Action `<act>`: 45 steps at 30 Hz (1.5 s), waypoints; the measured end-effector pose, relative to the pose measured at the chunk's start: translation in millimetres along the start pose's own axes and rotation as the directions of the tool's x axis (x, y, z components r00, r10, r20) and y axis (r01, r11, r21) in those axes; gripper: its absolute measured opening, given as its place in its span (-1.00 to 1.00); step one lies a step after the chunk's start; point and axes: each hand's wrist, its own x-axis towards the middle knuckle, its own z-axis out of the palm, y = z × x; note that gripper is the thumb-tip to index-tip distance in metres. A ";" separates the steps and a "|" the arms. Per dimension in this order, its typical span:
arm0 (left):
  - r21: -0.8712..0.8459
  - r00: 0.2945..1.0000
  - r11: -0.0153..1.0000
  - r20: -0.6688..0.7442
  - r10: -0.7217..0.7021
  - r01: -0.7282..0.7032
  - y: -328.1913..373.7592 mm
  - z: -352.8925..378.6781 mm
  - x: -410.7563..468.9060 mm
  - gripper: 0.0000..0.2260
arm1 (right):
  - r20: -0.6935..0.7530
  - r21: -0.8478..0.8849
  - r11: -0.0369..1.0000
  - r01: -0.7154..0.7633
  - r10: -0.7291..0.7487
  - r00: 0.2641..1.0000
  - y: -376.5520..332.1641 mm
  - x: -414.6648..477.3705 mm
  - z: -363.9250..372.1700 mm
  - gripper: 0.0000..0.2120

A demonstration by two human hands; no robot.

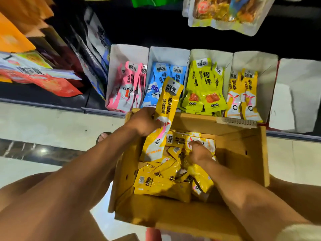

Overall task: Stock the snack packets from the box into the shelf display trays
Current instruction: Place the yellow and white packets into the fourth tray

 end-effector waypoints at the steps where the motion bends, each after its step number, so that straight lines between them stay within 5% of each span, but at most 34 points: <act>1: 0.008 1.000 1.000 -0.001 -0.008 0.008 -1.1 0.7 2.3 -0.86 | -0.039 -0.025 1.000 0.011 -0.012 0.999 -1.0 6.5 -1.5 -0.54; 10: -0.131 1.000 0.991 -0.019 0.003 -0.006 -15.0 4.8 13.3 -0.82 | -0.157 -0.301 0.953 -0.043 -0.005 0.988 -7.9 49.0 8.7 -0.78; 19: -0.151 1.000 0.988 -0.024 -0.009 0.006 -21.9 2.5 13.2 -0.78 | -0.166 -0.269 0.962 0.040 -0.088 0.982 1.4 46.1 6.0 -0.93; 27: -0.072 0.999 0.997 -0.042 -0.016 0.013 -16.4 0.1 10.5 -0.84 | -0.191 0.054 0.984 0.168 -0.155 0.969 8.2 16.7 -7.8 -0.95; 37: -0.049 0.995 0.999 -0.099 -0.015 0.010 -12.6 -12.5 -3.4 -0.90 | -0.167 0.077 0.985 0.153 -0.138 0.976 9.4 -30.7 -32.0 -0.90; 41: -0.060 0.995 0.998 -0.094 -0.039 0.034 -10.8 -15.4 -10.8 -0.56 | -0.234 0.115 0.977 0.181 -0.150 0.960 8.7 -52.7 -46.9 -0.86; 45: -0.087 0.996 0.996 -0.092 0.003 -0.011 6.3 -20.9 -28.0 -0.83 | -0.348 0.202 0.950 0.240 -0.160 0.924 -1.4 -94.9 -86.7 -0.86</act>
